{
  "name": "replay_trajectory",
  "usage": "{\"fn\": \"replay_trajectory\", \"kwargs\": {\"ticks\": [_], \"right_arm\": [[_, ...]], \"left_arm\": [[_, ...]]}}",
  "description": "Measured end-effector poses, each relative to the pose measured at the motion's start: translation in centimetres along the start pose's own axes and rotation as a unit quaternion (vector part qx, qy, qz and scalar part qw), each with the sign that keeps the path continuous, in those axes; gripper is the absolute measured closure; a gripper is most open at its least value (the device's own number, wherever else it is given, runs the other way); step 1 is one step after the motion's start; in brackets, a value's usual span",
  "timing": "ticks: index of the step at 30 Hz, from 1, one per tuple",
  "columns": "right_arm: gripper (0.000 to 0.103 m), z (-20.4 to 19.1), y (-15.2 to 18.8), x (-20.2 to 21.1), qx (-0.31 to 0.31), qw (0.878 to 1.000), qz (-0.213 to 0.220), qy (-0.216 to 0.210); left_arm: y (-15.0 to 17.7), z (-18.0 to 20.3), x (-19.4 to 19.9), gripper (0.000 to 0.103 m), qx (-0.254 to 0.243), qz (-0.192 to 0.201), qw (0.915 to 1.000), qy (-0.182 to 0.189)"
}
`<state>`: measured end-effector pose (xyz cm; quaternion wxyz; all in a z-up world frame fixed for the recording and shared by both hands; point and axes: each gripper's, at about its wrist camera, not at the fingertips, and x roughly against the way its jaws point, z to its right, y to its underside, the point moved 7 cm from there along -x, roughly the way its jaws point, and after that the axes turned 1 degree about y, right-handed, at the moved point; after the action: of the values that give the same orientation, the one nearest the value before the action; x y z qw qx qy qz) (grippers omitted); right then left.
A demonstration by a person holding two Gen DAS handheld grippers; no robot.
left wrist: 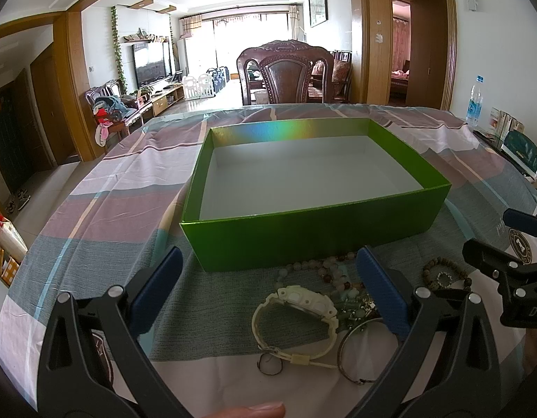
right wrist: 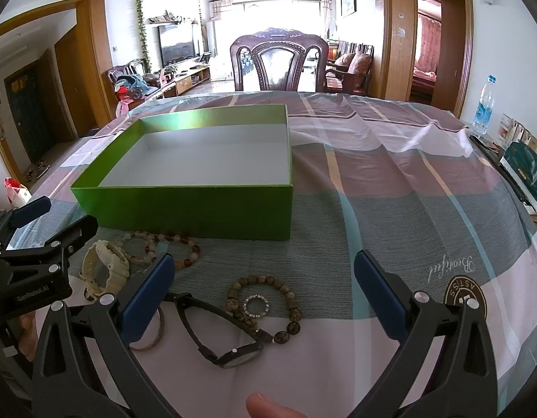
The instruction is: Organize jewelry
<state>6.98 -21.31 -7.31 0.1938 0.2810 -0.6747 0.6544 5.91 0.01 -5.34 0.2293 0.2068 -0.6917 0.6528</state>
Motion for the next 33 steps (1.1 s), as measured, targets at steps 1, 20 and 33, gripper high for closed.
{"fn": "replay_trajectory", "kwargs": {"ticks": [1,20,33], "right_arm": [[0.002,0.0,0.0,0.0,0.000,1.000,0.000,0.000],[0.002,0.0,0.0,0.0,0.000,1.000,0.000,0.000],[0.003,-0.8,2.0,-1.8,0.043,0.996,-0.079,0.023]], "left_arm": [[0.0,0.0,0.0,0.004,0.000,0.000,1.0000,0.000],[0.0,0.0,-0.1,0.004,-0.001,-0.002,1.0000,0.000],[3.1,0.5,-2.8,0.004,-0.018,-0.096,0.9944,0.041]]}}
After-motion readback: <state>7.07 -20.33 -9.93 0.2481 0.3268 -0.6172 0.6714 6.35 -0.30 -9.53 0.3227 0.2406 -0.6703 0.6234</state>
